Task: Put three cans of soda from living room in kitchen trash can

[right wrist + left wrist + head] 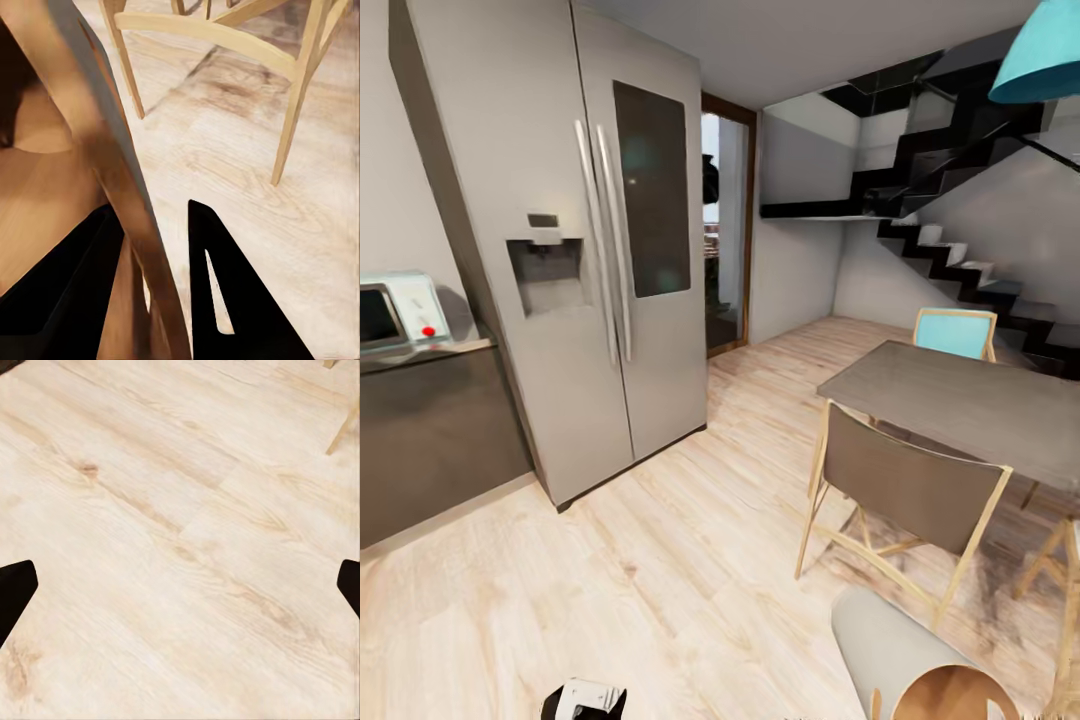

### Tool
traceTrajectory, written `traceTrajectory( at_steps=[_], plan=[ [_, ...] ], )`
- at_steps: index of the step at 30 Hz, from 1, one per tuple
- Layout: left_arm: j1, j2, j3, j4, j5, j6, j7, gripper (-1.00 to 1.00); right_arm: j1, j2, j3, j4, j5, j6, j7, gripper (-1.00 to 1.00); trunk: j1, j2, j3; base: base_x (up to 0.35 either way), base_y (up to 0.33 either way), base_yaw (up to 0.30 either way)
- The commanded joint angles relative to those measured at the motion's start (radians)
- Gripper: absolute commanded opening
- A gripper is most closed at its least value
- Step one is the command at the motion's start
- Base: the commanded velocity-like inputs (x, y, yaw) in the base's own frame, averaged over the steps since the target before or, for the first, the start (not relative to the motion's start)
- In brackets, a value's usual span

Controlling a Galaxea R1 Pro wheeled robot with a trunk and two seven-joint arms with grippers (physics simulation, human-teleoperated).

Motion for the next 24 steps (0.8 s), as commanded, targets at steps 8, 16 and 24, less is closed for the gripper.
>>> traceTrajectory(
  at_steps=[8, 16, 24],
  plan=[
    [0.0, -0.002, -0.003, 0.0, -0.002, -0.008, 0.004, 1.0, 0.0, 0.0, -0.011, -0.002, -0.008, -0.001, 0.006, -1.0, 0.0, 0.0, -0.005, 0.007, -0.247, -0.22],
    [0.0, -0.002, -0.037, 0.0, -0.002, -0.009, 0.006, 1.0, 0.0, 0.0, -0.01, -0.002, -0.008, -0.001, 0.006, -1.0, 0.0, 0.0, -0.009, 0.001, -0.289, -0.22],
    [0.0, -0.002, -0.039, 0.0, -0.002, -0.009, 0.005, 1.0, 0.0, 0.0, -0.011, -0.002, -0.008, -0.001, 0.006, -1.0, 0.0, 0.0, -0.014, -0.058, -0.293, -0.22]
  ],
)
